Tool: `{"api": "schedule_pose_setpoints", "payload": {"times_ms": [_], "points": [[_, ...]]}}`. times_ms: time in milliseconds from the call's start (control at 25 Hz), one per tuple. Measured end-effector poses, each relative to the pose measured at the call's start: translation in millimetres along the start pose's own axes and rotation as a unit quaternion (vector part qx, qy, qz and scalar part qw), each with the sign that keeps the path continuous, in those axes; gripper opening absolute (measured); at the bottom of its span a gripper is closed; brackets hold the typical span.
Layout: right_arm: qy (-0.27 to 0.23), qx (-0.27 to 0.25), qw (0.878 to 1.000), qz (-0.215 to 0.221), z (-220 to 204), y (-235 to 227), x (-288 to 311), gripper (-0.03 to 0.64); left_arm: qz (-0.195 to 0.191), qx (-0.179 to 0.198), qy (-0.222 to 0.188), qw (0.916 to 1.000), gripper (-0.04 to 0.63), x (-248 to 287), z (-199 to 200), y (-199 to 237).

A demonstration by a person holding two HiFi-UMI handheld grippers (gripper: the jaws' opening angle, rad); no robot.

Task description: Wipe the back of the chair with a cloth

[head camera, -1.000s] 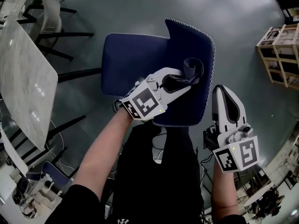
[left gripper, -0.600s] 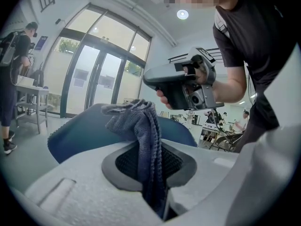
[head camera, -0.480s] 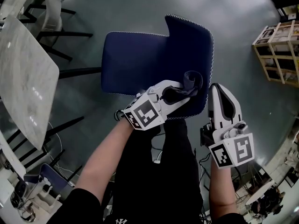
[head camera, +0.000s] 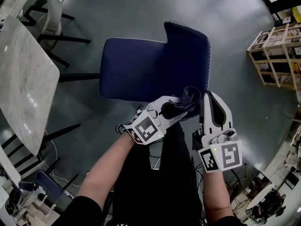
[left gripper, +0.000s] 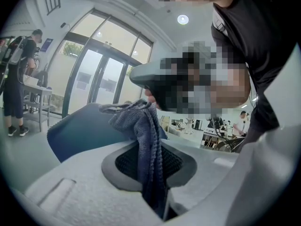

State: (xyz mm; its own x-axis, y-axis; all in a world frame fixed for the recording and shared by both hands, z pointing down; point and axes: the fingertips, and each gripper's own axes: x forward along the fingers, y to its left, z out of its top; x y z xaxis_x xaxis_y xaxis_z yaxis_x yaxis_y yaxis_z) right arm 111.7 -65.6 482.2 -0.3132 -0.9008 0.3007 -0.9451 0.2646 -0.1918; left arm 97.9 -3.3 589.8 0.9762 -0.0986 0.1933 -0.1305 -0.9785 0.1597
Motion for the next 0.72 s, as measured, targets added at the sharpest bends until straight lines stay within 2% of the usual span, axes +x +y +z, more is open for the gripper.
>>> {"api": "schedule_pose_setpoints", "payload": {"times_ms": [160,320,520,720], "points": [[-0.006,0.004,1.0,0.01,2.6,9.4,3.6,0.014,0.036,-0.013,-0.031,0.9988,0.071,-8.5,7.8,18.0],[-0.008,-0.011,1.0,0.013,7.9,2.7,17.2,0.014,0.092,-0.011,-0.055,0.9941,0.071,-14.4,17.6,74.7],[-0.013,-0.028,0.999,0.017,15.3,-10.0,42.6,0.014,0.153,0.011,-0.053,0.9868,0.071,-13.7,16.9,153.2],[-0.011,-0.024,0.999,0.024,18.9,-23.6,68.1,0.014,0.179,0.015,-0.038,0.9829,0.071,-5.0,5.4,213.0]]}}
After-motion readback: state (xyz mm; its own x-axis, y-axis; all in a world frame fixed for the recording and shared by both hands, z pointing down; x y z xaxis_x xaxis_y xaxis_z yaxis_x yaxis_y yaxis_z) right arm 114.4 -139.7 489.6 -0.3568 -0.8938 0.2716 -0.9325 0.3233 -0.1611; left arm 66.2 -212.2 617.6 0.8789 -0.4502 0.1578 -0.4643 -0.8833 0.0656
